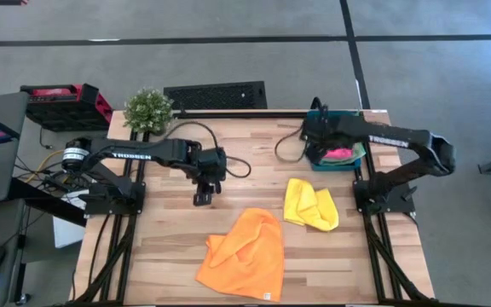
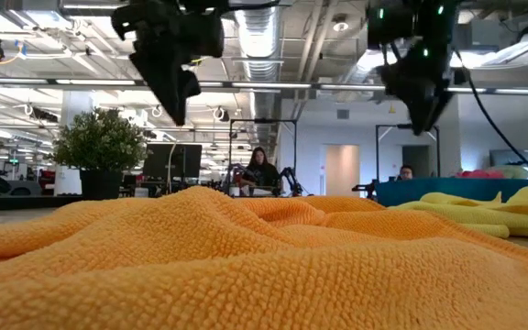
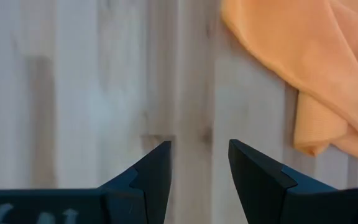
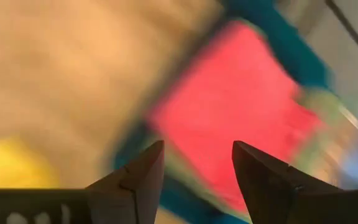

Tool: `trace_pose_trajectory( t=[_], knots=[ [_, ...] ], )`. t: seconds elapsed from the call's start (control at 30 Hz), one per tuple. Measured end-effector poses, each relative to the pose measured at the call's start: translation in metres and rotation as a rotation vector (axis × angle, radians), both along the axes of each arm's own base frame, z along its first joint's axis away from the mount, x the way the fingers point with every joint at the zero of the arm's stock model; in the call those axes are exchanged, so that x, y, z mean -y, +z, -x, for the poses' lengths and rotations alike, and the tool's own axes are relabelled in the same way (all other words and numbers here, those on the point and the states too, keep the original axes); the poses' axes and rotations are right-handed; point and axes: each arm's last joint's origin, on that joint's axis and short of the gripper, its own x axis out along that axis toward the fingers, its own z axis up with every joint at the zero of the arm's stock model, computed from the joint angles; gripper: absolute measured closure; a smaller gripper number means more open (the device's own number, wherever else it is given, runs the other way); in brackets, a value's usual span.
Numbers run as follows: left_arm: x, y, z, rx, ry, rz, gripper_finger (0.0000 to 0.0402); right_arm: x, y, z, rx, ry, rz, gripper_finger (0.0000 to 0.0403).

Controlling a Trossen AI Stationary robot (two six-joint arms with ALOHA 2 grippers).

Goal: Fold microfiber towels
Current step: Fold the orange microfiber towel on the table

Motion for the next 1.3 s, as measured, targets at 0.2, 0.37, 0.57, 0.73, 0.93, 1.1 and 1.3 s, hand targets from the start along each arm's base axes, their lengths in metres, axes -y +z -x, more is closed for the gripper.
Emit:
trace_pose_trajectory(
  t=[0.2,0.37,0.57,0.73,0.93,1.1,1.3],
  knots=[
    [0.030,-0.030,0.007,-0.050,0.045,0.050,0.0250,-0.062,0.004,-0.031,0.161,0.450,-0.078,0.0199],
    [0.063,-0.050,0.014,-0.057,0.088,0.116,0.0250,-0.096,-0.001,-0.047,0.224,0.600,-0.093,0.0207],
    [0.112,-0.065,0.025,-0.014,0.024,0.177,0.0250,-0.115,-0.007,-0.054,0.231,0.664,-0.104,0.0218],
    [0.142,-0.066,0.028,0.084,0.022,0.206,0.0250,-0.127,-0.012,-0.055,0.211,0.742,-0.175,0.0228],
    [0.167,-0.076,0.026,0.152,-0.007,0.178,0.0251,-0.143,-0.010,-0.060,0.296,0.827,-0.248,0.0241],
    [0.179,-0.094,0.022,0.130,-0.019,0.177,0.0251,-0.158,-0.006,-0.064,0.376,0.978,-0.334,0.0249],
    [0.184,-0.109,0.016,0.114,0.011,0.195,0.0251,-0.172,-0.001,-0.066,0.462,1.119,-0.404,0.0256]
  ],
)
